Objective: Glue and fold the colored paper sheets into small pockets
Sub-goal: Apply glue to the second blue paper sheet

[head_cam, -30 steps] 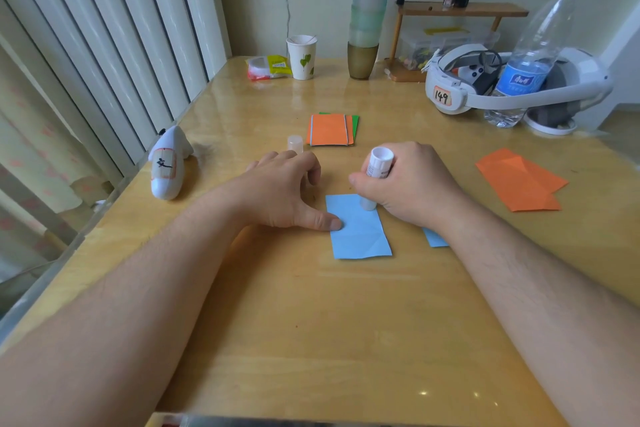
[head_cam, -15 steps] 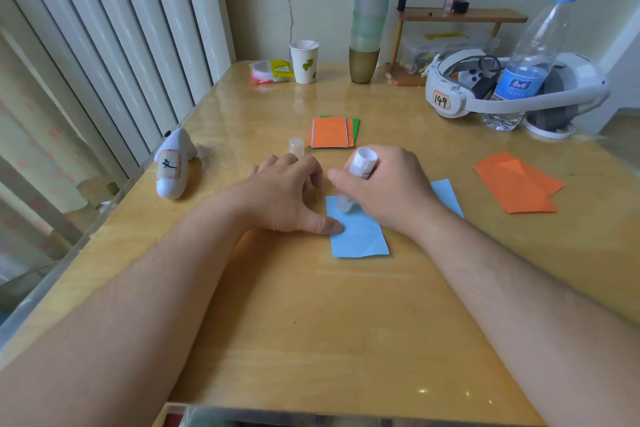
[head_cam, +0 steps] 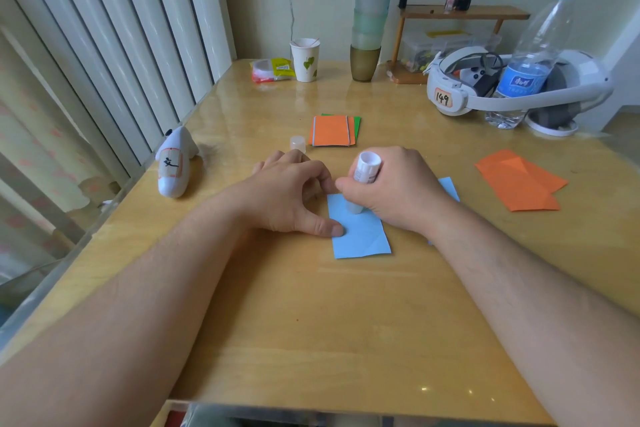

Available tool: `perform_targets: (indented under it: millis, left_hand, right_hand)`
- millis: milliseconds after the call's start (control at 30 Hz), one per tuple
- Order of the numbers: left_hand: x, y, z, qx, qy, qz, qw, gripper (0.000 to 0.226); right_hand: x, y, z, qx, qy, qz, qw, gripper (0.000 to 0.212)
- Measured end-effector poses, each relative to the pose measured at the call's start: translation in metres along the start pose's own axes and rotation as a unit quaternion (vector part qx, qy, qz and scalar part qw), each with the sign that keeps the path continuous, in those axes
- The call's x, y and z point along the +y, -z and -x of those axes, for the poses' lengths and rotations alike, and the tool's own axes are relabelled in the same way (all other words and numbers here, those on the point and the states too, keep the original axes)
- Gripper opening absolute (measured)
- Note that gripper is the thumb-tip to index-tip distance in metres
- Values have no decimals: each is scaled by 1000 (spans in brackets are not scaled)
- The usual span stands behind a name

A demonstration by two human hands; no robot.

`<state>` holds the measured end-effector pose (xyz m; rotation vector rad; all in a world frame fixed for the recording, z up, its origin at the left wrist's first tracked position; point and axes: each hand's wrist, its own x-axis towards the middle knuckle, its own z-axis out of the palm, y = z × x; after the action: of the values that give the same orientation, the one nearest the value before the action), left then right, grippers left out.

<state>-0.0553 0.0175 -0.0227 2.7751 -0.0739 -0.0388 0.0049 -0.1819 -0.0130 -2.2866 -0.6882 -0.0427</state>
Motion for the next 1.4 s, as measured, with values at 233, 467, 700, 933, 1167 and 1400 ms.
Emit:
perform_targets:
  millis: [233, 467, 700, 933, 1167, 1400]
  left_hand:
    - [0, 1, 1, -6, -6, 6, 1000, 68]
    - [1, 2, 1, -15, -5, 1, 1000, 64]
    - [4, 2, 1, -24, -1, -27, 999, 72]
    - [4, 2, 2, -33, 3, -21, 999, 84]
    - [5, 2, 3, -29, 6, -15, 999, 77]
    - [5, 2, 3, -22, -4, -7, 1000, 68]
  right_hand:
    - [14, 13, 0, 4, -14, 8, 1000, 31]
    - [8, 11, 0, 95, -12, -37, 995, 36]
    - [-9, -11, 4, 4, 19, -64, 998, 25]
    - [-17, -14, 3, -19, 35, -30, 999, 27]
    - [-1, 0, 4, -27, 11, -27, 999, 23]
    - [12, 18, 3, -53, 10, -28, 998, 18]
